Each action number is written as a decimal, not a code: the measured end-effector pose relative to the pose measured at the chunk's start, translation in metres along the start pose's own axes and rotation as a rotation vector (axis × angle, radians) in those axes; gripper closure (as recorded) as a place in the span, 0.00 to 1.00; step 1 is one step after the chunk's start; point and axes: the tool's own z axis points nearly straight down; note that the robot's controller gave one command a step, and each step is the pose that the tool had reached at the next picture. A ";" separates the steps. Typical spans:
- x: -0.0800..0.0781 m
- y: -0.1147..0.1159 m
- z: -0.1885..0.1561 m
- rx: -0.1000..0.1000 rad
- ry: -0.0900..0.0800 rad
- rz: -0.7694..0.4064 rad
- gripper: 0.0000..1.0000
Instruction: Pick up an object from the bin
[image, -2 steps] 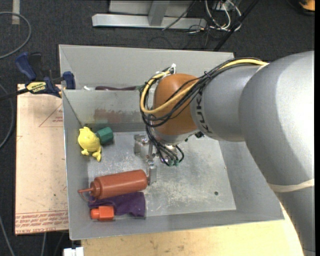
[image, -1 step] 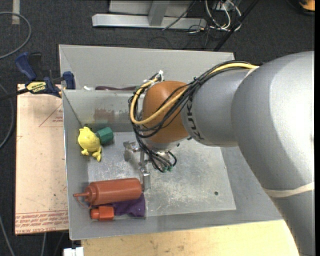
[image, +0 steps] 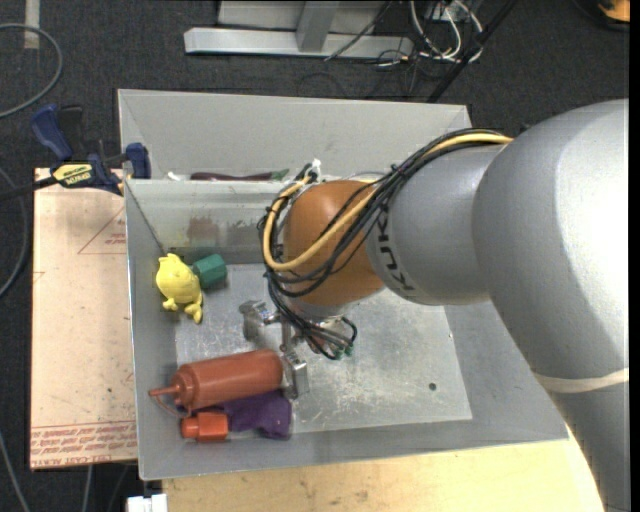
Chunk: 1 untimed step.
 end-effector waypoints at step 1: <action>0.008 0.028 -0.001 0.003 -0.010 -0.284 1.00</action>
Offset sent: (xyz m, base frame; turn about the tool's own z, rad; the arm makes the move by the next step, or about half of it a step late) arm 0.0000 0.0000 0.0000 0.0000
